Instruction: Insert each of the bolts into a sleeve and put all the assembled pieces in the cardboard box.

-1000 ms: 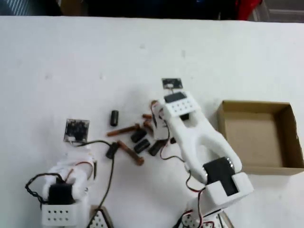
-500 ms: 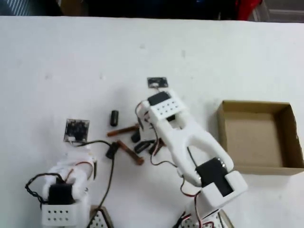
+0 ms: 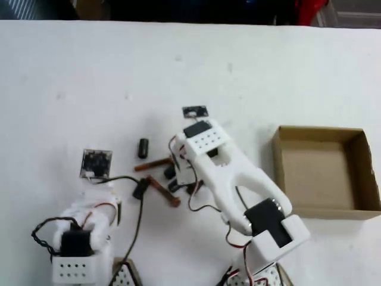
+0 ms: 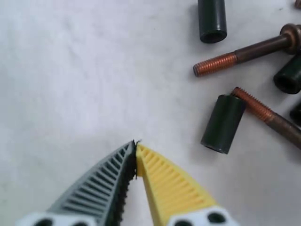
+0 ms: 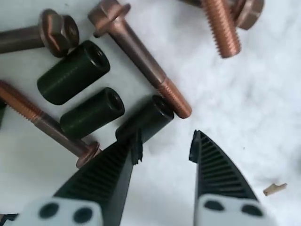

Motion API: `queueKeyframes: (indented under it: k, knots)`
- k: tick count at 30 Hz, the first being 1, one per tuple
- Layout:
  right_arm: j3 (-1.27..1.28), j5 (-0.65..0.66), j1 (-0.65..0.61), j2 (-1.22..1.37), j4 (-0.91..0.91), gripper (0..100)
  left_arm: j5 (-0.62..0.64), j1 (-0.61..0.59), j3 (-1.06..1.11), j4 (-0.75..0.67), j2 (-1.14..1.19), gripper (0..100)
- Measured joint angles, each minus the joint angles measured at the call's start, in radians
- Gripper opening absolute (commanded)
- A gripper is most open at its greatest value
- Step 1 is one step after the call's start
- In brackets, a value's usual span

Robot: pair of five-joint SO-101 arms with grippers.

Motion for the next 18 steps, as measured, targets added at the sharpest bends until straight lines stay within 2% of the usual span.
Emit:
queueKeyframes:
  k: [7, 18]
  knots:
    - [0.063, 0.0, -0.006, -0.021, -0.092, 14.9, 0.0, 0.0, 0.0, 0.0, 0.0, 2]
    - [0.066, -0.002, -0.008, 0.066, -0.114, 15.2, 0.0, 0.0, 0.0, 0.0, 0.0, 2]
